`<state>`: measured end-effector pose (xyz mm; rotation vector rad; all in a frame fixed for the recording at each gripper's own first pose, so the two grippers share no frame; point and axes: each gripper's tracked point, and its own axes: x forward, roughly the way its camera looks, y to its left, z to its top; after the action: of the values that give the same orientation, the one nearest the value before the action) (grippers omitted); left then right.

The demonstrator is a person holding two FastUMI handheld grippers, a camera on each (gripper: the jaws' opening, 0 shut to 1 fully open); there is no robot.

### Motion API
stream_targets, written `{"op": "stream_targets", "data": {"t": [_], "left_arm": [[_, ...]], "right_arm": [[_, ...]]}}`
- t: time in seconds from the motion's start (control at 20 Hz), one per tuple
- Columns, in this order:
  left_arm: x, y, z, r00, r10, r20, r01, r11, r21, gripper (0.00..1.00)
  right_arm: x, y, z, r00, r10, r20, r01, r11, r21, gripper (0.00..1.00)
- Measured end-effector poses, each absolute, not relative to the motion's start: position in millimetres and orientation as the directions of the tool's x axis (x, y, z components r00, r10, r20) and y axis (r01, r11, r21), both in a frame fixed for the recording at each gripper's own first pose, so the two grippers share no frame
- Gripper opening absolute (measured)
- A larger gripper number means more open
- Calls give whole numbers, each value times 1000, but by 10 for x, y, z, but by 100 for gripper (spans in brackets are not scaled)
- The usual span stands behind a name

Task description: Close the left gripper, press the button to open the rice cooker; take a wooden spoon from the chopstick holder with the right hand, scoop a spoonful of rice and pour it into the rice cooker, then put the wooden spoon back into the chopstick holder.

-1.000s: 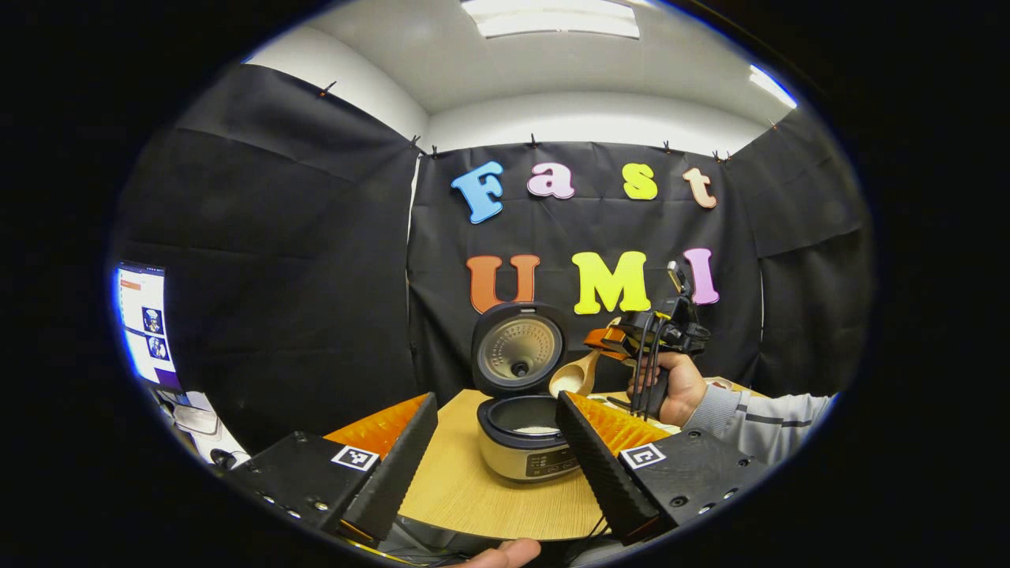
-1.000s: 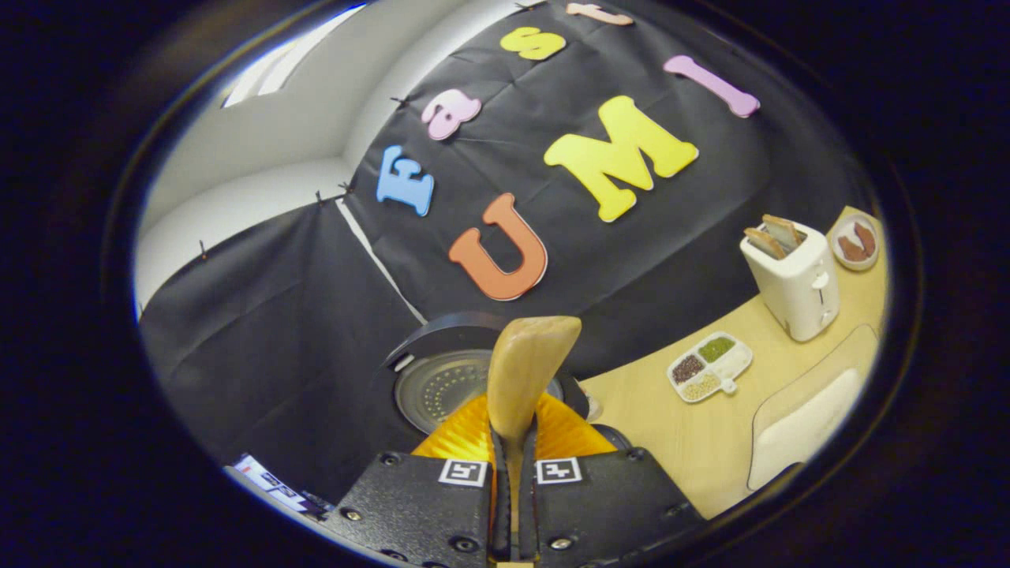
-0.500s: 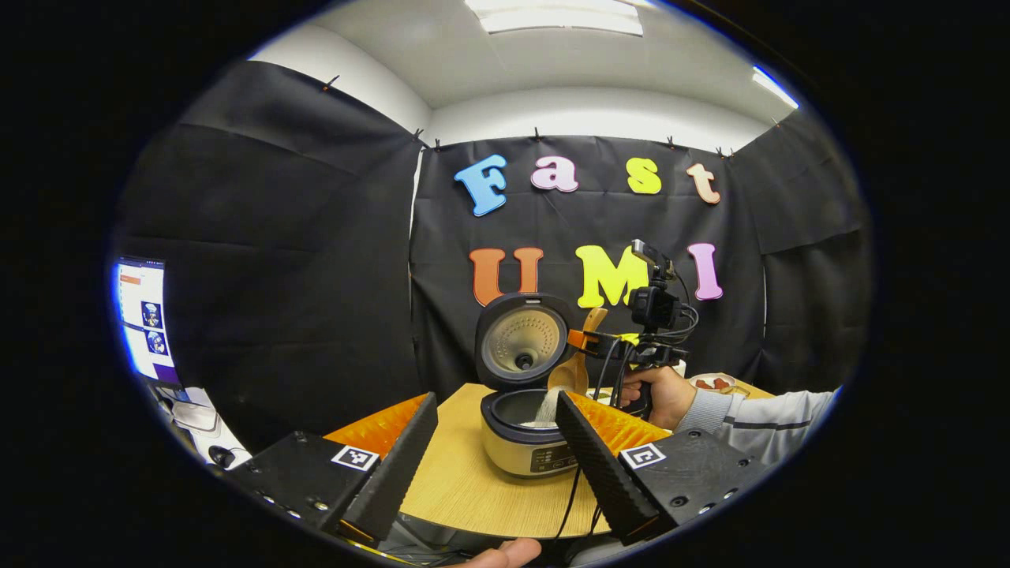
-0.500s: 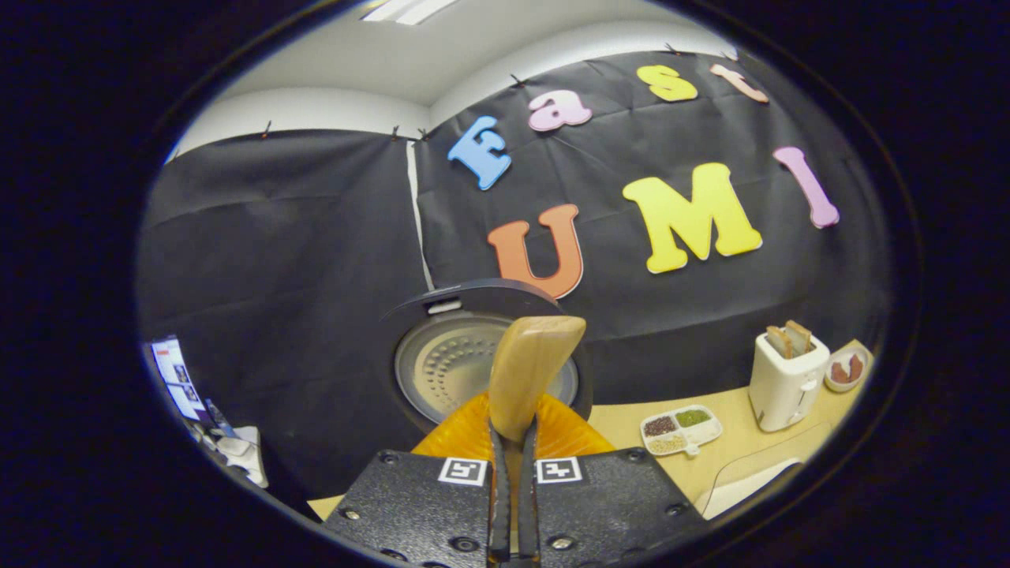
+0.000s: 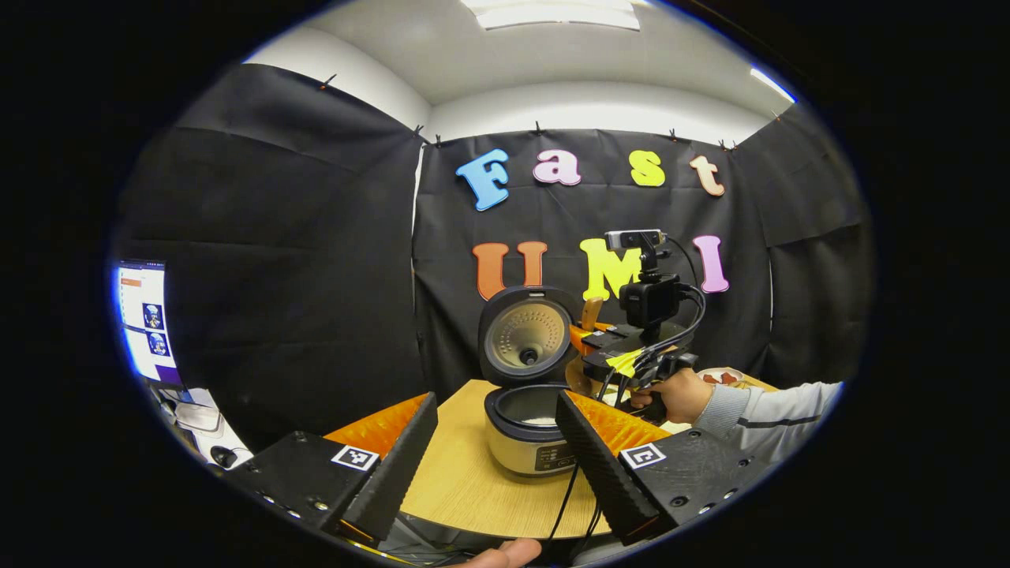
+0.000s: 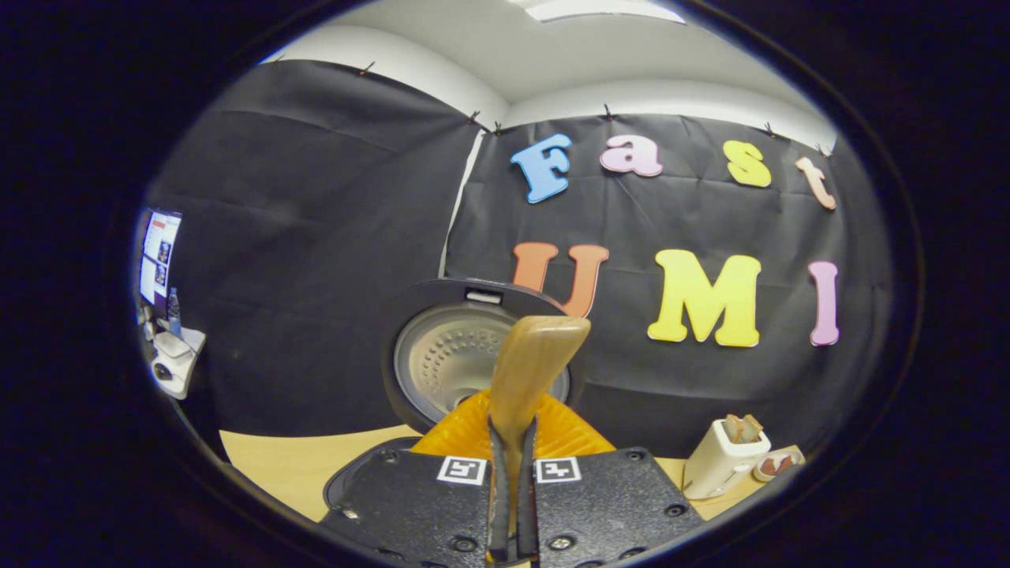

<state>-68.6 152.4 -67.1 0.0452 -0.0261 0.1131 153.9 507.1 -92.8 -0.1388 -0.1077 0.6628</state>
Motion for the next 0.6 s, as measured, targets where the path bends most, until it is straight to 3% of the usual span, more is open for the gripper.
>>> {"op": "stream_targets", "data": {"t": [0.6], "left_arm": [[-672, 1189, -616, 997, 65, 32, -66, 997, 51, 96]], "right_arm": [[1662, 4354, -730, 821, 566, 70, -555, 821, -136, 10]]}}
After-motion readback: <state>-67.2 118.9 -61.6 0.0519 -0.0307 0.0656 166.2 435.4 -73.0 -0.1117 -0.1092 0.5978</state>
